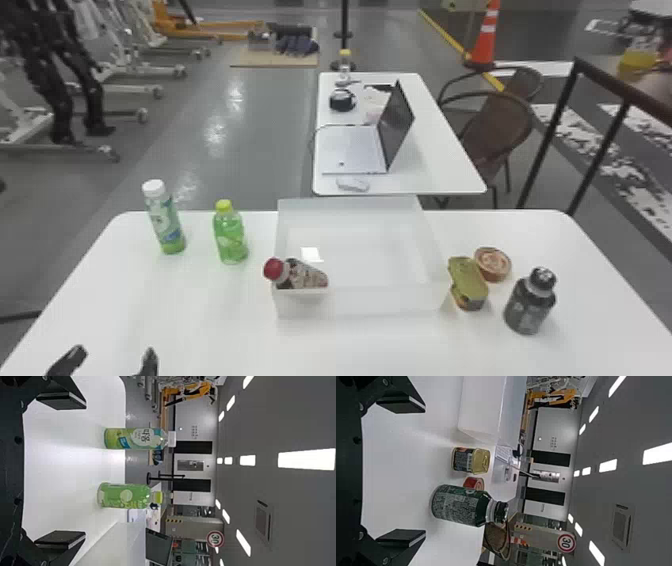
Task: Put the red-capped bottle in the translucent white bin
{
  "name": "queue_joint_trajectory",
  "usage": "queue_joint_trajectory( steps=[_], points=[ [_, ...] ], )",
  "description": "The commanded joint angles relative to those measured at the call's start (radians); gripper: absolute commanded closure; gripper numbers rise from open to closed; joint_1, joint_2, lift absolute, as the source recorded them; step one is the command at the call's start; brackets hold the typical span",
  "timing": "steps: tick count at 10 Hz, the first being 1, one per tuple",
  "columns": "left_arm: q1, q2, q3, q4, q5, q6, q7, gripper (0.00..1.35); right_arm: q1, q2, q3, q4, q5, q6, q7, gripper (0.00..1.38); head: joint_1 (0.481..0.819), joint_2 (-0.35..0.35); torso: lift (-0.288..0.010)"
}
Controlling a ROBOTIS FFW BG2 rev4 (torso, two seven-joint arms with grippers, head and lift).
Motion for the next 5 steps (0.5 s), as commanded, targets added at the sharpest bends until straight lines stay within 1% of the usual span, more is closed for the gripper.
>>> queue_joint_trajectory(
  steps=[1,4,5],
  points=[
    [0.048,0.002,-0.001,0.001,0.006,-0.015,0.000,0.15,0.012,0.001,0.000,-0.002,-0.003,0.000,-0.005,0.18,0.549,0.000,-0.100],
    [0.065,-0.001,-0.041,0.001,0.007,-0.028,-0.018,0.15,0.015,0.001,0.000,-0.004,-0.003,0.000,-0.008,0.18,0.549,0.000,-0.100],
    [0.065,-0.001,-0.043,0.001,0.007,-0.026,-0.018,0.15,0.017,0.001,0.000,-0.004,-0.003,0.000,-0.009,0.18,0.549,0.000,-0.100]
  ],
)
